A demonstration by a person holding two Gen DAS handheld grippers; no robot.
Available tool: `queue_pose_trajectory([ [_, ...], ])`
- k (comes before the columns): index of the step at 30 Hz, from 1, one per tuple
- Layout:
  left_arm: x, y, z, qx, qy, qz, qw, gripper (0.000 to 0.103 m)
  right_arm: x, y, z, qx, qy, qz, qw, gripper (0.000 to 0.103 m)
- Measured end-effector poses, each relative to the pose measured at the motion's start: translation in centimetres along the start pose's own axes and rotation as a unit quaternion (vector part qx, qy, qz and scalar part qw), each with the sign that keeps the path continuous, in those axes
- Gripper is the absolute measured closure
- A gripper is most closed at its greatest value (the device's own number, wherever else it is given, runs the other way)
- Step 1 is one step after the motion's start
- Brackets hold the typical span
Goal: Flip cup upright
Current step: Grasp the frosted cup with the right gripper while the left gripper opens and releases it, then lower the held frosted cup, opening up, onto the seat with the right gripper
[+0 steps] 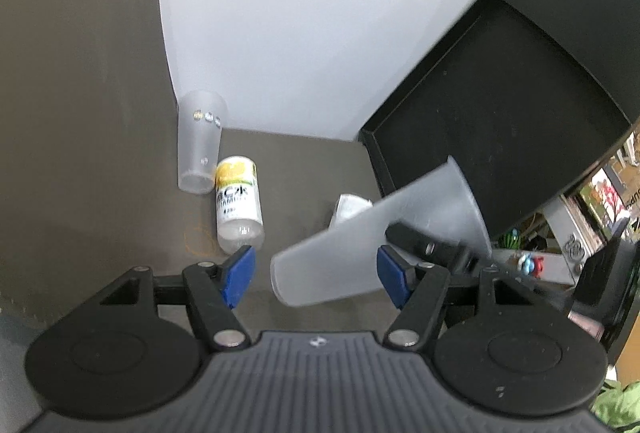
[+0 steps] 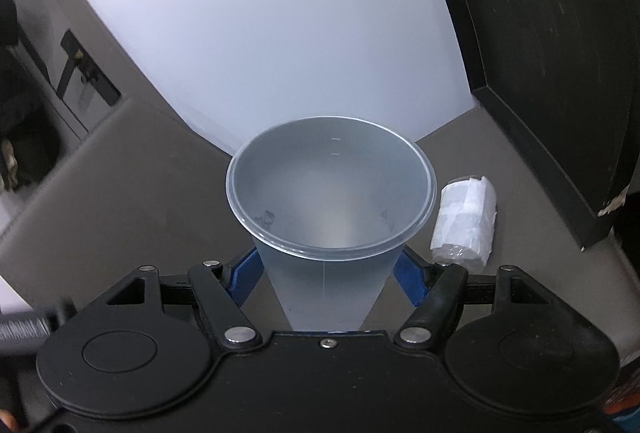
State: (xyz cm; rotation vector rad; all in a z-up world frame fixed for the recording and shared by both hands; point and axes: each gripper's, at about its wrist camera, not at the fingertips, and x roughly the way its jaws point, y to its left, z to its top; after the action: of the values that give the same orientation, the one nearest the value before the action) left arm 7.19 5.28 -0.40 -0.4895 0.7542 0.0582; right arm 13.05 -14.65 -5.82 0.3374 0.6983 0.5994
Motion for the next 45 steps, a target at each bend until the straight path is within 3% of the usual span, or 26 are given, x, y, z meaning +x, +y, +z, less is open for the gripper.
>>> queue_pose_trajectory([
  [9, 1.0, -1.6, 3.0, 0.004, -0.021, -0.021, 0.9995, 0.037, 0.7, 0.6, -1.0, -0.066, 0.007, -0.026, 0.997, 0.034],
  [17, 3.7, -3.0, 3.7, -0.004, -0.011, -0.042, 0.9991, 0.037, 1.5, 1.0, -1.6, -0.103, 0.026, -0.036, 0.994, 0.034],
  [24, 5.7, -3.0, 3.6, -0.002, 0.006, -0.017, 0.9998, 0.038, 2.2, 1.0, -2.0, -0.120, 0.047, -0.039, 0.991, 0.034],
  [30, 7.4, -2.7, 3.0, -0.003, 0.018, -0.027, 0.9995, 0.045, 3.3, 1.0, -2.4, -0.149, 0.067, -0.055, 0.985, 0.034],
  [35, 8.8, -2.5, 2.3, -0.009, 0.039, -0.023, 0.9990, 0.066, 3.4, 1.6, -2.6, -0.181, 0.088, -0.080, 0.976, 0.034],
  [38, 9.4, -2.3, 1.9, -0.011, 0.049, -0.025, 0.9984, 0.074, 3.5, 1.9, -2.8, -0.199, 0.092, -0.089, 0.972, 0.034],
  [45, 10.0, -1.9, 1.1, -0.018, 0.061, -0.013, 0.9979, 0.077, 3.4, 2.9, -3.6, -0.232, 0.097, -0.089, 0.964, 0.033],
])
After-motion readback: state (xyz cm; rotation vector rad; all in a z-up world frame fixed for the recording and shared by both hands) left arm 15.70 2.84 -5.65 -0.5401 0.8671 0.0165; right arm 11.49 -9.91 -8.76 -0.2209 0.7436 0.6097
